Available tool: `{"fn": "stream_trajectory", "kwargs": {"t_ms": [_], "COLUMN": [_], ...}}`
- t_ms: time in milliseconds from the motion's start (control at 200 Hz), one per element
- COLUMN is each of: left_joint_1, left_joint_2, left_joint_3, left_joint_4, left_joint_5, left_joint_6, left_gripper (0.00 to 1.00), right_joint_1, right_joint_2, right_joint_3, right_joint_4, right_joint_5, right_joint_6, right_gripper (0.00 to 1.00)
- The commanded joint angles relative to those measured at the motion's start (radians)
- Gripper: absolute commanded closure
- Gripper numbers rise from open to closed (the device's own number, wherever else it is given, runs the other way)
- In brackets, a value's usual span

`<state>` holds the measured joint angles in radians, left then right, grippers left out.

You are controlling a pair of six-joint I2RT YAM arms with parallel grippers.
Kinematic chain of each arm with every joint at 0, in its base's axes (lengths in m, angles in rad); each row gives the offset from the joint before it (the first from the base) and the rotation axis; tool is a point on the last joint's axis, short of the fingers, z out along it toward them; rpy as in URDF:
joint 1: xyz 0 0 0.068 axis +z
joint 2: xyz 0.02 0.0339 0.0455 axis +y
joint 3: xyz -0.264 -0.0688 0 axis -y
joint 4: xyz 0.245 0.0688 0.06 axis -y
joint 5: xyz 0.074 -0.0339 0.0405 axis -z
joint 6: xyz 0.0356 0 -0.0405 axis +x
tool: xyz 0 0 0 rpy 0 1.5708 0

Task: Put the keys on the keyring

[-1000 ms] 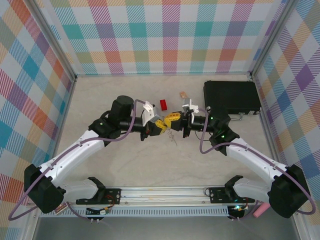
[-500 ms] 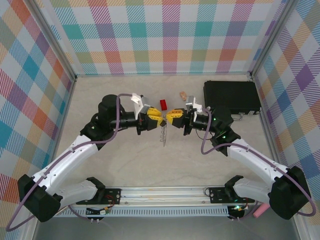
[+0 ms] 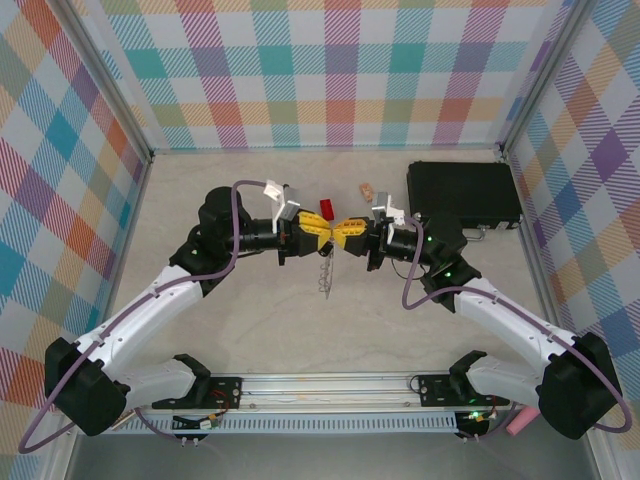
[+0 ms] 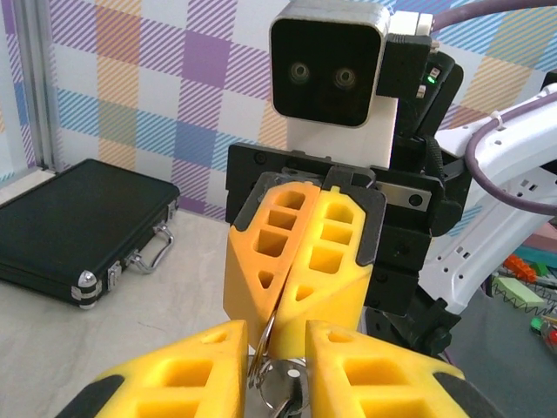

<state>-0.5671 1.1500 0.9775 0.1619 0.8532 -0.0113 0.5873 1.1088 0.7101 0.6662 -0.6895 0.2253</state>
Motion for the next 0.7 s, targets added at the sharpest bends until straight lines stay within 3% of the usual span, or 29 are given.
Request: {"fn": "stream_trajectory", "kwargs": {"t_ms": [0, 240, 430, 605, 695], "left_joint_1": [0.005, 0.006, 0.006, 0.004, 0.004], "left_joint_2": [-0.004, 0.0, 0.011, 0.023, 0.024], "left_joint_3": [-0.008, -0.011, -0.013, -0.025, -0.033], "left_joint_4": [-0.008, -0.042, -0.003, 0.061, 0.077], "left_joint_5": [0.016, -0.065, -0.04, 0.034, 0.058], "left_joint_6": [0.014, 0.029, 0.011, -0.015, -0.017], "left_gripper": [0.77, 0.7, 0.71, 0.79, 0.93], "right_joint_1": [-0.008, -0.008, -0.007, -0.007, -0.007], "right_joint_2": [-0.024, -0.022, -0.02, -0.018, -0.016], "right_joint_3": [-0.002, -0.004, -0.003, -0.004, -0.002], "right_joint_4": [0.073, 0.076, 0.074, 0.079, 0.078], "right_joint_5": [-0.012, -0.016, -0.028, -0.034, -0.036], "right_joint_6": [0.012, 0.014, 0.017, 0.022, 0.022], "right_gripper": [1.0, 1.0, 1.0, 1.0, 1.0]}}
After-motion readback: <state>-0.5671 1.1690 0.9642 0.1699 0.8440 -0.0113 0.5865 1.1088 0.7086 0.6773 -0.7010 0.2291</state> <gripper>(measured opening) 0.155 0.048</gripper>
